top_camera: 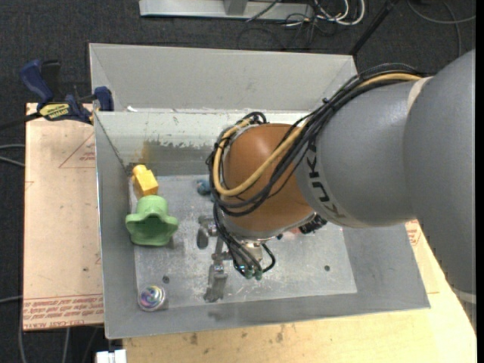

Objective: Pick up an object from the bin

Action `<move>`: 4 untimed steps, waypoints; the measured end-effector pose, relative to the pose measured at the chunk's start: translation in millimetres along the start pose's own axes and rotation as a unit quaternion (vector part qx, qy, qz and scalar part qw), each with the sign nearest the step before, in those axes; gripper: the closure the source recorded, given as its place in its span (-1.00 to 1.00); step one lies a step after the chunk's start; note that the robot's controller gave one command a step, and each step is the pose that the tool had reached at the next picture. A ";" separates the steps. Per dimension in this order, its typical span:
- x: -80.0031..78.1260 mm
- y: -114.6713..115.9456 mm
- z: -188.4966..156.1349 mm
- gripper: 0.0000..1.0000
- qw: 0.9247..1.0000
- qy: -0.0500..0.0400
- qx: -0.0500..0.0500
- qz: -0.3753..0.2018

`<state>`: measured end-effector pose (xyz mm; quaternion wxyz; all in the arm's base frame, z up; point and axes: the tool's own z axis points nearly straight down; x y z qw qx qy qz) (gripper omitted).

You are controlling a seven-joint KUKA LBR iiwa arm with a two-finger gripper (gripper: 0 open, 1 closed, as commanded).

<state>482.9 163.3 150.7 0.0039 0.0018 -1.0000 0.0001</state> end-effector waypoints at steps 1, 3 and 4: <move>-55.9 55.5 60.4 -1.00 0.999 -0.004 0.000 -0.035; -26.7 82.3 50.0 -1.00 1.000 -0.005 -0.001 0.004; -4.1 81.1 77.2 -1.00 0.975 -0.012 -0.001 -0.223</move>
Offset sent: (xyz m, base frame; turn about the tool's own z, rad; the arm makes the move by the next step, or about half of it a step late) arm 0.0700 0.0720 -0.0807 -0.0831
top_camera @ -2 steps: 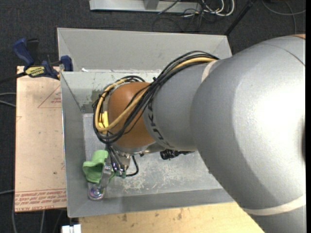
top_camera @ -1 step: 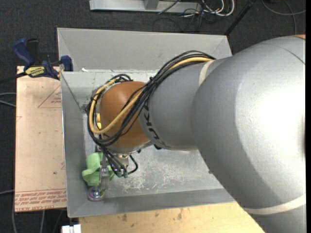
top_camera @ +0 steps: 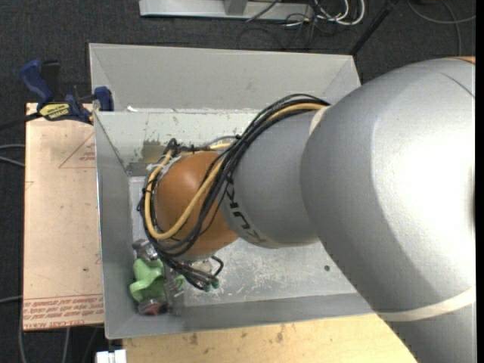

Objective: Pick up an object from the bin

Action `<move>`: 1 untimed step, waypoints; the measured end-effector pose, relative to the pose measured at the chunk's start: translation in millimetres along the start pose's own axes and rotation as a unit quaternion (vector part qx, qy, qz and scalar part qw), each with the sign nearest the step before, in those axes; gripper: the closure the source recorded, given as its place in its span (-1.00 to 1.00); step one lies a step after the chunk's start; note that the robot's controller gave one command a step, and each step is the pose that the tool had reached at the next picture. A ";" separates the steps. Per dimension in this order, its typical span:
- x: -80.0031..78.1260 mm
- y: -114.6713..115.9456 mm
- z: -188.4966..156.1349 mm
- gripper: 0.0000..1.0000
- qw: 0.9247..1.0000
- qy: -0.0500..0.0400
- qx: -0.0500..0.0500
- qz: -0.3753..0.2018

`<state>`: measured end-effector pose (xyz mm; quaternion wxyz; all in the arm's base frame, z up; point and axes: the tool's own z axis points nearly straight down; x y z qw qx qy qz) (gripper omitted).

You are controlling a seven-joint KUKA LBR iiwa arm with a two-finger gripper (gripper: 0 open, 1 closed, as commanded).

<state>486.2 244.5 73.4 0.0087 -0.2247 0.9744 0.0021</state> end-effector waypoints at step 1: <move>-3.4 -0.4 -1.8 -1.00 1.000 0.003 0.000 0.001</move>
Offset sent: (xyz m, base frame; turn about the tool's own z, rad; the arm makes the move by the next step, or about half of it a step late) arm 0.0000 0.0000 0.0000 0.0000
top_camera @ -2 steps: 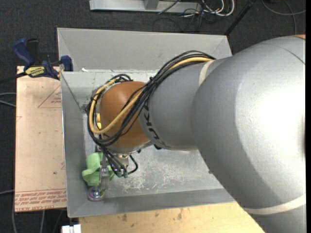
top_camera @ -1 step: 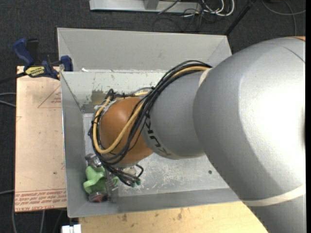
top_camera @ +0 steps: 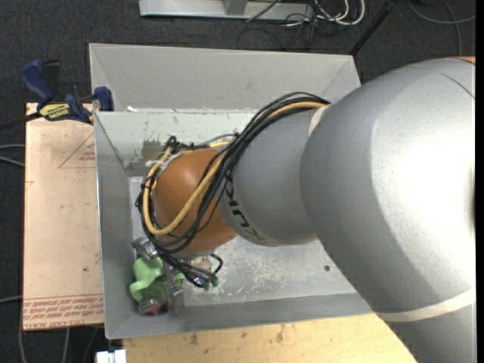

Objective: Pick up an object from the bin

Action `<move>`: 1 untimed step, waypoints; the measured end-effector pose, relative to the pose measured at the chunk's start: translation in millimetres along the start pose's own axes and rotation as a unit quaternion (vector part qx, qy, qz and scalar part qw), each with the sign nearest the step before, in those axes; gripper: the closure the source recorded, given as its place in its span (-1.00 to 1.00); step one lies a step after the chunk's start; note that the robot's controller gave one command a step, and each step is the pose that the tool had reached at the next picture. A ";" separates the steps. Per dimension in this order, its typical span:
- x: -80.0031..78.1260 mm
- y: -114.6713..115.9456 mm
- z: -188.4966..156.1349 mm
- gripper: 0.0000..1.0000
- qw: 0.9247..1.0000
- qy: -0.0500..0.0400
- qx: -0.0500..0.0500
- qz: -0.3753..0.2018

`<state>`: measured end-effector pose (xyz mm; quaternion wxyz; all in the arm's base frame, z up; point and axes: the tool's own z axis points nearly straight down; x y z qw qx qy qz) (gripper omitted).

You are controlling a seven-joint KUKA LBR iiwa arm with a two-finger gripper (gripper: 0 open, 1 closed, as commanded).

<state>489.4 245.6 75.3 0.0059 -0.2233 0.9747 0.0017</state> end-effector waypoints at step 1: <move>-1.3 -1.0 -1.1 1.00 1.000 -0.002 0.000 0.001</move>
Offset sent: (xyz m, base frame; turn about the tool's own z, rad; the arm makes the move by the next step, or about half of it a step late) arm 0.0000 0.0000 0.0000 0.0000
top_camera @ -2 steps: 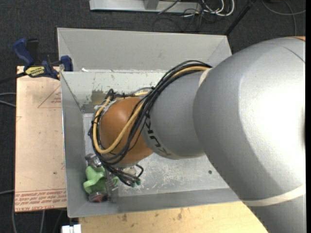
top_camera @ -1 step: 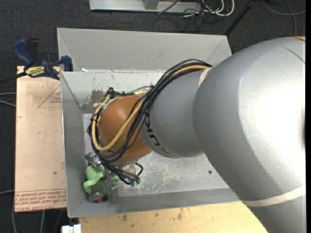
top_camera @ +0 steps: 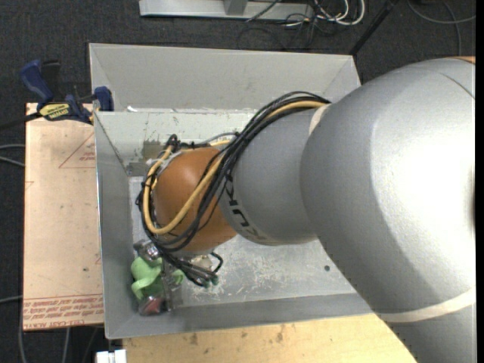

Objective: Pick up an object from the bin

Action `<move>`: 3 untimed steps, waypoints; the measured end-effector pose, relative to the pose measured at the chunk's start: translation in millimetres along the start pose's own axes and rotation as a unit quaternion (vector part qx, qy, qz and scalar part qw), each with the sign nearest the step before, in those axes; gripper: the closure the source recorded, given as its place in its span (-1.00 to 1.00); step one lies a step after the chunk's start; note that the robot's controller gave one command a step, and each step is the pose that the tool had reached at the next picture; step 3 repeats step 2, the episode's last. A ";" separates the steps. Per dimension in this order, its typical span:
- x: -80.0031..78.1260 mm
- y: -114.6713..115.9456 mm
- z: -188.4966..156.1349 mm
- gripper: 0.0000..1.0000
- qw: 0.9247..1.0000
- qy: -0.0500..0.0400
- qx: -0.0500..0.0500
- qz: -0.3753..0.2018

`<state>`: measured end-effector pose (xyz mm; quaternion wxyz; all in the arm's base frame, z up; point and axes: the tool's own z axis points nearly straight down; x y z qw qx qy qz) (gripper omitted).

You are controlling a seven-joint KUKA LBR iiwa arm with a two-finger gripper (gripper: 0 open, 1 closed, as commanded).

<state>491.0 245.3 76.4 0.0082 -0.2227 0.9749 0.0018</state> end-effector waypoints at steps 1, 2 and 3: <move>-3.9 0.4 -78.6 1.00 1.000 0.004 0.000 0.001; -5.5 1.1 -99.1 1.00 1.000 0.006 0.000 0.002; -5.5 1.1 -99.1 1.00 1.000 0.006 0.000 0.002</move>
Offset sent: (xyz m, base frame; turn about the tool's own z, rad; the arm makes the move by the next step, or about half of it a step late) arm 0.0000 -0.0001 0.0745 0.0000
